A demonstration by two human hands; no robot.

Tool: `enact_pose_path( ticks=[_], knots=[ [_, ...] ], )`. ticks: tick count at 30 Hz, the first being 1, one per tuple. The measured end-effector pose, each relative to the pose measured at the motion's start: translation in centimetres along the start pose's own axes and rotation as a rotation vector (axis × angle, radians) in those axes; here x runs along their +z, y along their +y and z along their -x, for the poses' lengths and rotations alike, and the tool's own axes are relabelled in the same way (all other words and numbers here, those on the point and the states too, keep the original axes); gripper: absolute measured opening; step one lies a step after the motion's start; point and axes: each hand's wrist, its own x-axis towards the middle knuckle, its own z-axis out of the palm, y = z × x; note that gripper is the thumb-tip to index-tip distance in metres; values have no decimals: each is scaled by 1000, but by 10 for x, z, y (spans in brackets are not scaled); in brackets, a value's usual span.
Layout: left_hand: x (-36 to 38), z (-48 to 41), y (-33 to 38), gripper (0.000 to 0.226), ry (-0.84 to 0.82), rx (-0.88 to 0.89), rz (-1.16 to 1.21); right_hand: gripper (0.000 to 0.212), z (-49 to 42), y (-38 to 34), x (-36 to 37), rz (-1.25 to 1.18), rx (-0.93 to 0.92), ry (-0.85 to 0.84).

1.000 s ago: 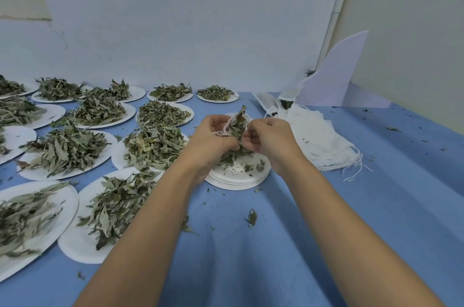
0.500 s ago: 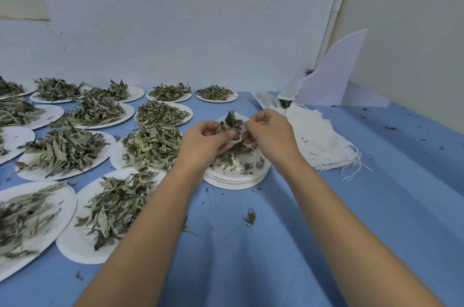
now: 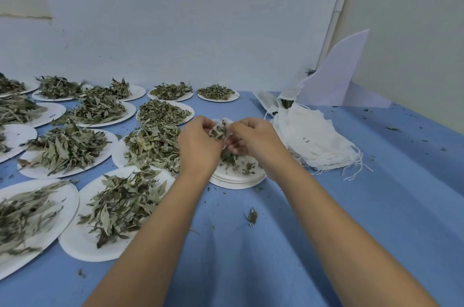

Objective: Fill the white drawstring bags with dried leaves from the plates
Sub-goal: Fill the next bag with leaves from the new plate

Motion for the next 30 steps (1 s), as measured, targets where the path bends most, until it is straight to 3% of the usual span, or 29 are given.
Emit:
enact_pose_path(
  ticks=[4, 10, 14, 18, 22, 27, 30],
  knots=[
    [0, 1, 3, 16, -1, 24, 34, 28, -3, 3, -1, 54, -2, 37],
    [0, 2, 10, 23, -114, -7, 162, 30, -7, 13, -3, 149, -22, 176],
    [0, 2, 12, 27, -193, -121, 279, 12, -8, 14, -5, 207, -60, 205],
    [-3, 0, 15, 25, -240, -139, 353, 12, -9, 14, -6, 202, -92, 240],
    [0, 1, 13, 19, -158, -102, 246, 7, -8, 14, -3, 176, -90, 231],
    [1, -2, 7, 15, -92, -51, 195, 12, -5, 7, -5, -103, -49, 122],
    [2, -3, 5, 14, -91, -61, 220, 8, -5, 7, -8, -109, -62, 107]
  ],
)
